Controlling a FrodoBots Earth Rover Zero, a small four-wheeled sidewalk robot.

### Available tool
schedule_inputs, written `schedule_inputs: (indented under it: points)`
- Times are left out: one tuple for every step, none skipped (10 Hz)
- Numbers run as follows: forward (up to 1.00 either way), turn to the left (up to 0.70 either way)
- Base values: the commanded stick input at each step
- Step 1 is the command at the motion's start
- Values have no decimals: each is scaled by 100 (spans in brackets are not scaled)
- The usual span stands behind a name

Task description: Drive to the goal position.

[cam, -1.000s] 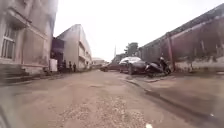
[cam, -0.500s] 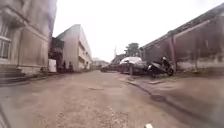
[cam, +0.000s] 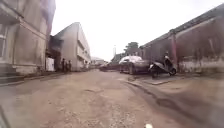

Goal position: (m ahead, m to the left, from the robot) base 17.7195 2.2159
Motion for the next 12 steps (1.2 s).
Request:
schedule_inputs:
  points:
    - [70,0]
    - [70,0]
    - [70,0]
    - [70,2]
    - [70,27]
    - [70,35]
    - [70,35]
    - [70,35]
    - [70,35]
    - [70,28]
    - [70,6]
    - [70,1]
